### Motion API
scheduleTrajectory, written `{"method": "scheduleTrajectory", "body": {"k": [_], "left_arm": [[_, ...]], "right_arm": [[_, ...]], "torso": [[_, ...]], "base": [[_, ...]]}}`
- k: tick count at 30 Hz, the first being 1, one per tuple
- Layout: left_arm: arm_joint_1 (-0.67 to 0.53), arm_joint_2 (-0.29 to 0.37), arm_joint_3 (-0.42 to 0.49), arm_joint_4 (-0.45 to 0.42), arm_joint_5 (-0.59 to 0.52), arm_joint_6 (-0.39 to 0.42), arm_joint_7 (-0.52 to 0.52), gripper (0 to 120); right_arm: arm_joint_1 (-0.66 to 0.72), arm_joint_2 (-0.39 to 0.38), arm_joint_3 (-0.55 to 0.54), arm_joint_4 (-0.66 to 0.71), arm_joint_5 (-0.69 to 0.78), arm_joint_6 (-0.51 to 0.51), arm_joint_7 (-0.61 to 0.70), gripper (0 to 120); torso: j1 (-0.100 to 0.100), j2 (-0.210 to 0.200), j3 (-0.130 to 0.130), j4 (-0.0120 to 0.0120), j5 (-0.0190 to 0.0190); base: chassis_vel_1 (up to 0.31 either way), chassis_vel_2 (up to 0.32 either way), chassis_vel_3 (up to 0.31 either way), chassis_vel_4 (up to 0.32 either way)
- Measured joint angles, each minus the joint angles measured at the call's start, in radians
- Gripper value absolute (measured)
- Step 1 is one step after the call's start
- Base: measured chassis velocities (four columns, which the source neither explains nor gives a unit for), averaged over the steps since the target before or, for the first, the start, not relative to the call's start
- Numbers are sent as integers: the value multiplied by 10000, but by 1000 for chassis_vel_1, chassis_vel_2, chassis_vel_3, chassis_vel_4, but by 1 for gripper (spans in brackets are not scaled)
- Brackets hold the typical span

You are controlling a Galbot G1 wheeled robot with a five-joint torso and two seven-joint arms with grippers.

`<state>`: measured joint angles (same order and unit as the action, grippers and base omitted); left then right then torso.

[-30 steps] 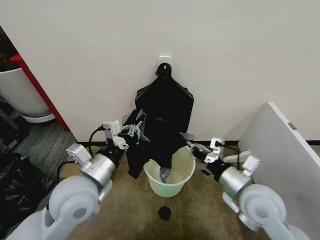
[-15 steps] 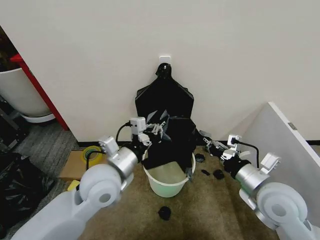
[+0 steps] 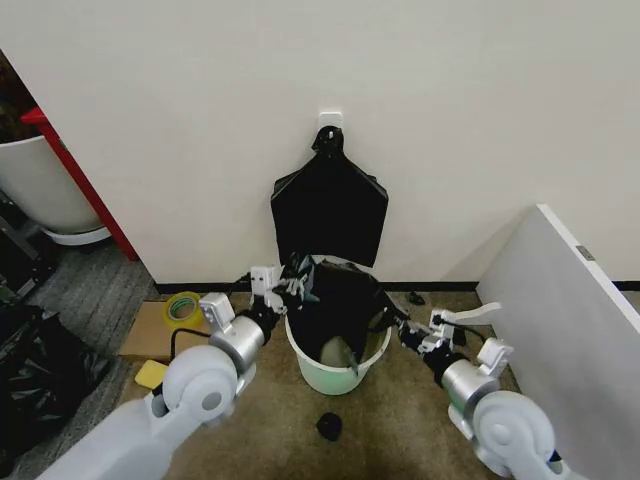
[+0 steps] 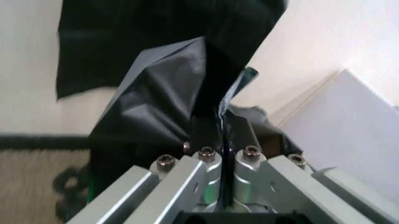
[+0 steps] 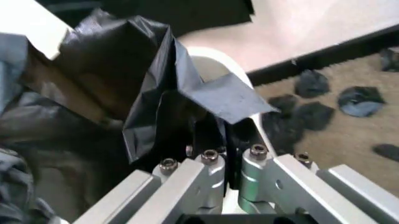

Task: Place the garbage bag over the trash bin.

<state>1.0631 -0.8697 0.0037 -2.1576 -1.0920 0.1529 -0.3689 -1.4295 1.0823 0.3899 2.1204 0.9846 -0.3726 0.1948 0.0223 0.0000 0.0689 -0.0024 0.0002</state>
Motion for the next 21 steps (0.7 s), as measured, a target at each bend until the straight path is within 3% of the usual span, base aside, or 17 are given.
{"method": "scheduleTrajectory", "body": {"k": [12, 21], "left_arm": [[1237, -252, -8, 33, 279, 251, -297, 0], [2938, 122, -1153, -1133, -193, 894, -861, 0]], "right_arm": [[-543, -725, 607, 372, -889, -820, 361, 0], [-1244, -1103, 813, 917, -1737, -1806, 240, 0]], "torso": [[0, 0, -1, -2, 0], [-1, 1, -1, 0, 0]], "base": [[0, 0, 0, 0], [0, 0, 0, 0]]}}
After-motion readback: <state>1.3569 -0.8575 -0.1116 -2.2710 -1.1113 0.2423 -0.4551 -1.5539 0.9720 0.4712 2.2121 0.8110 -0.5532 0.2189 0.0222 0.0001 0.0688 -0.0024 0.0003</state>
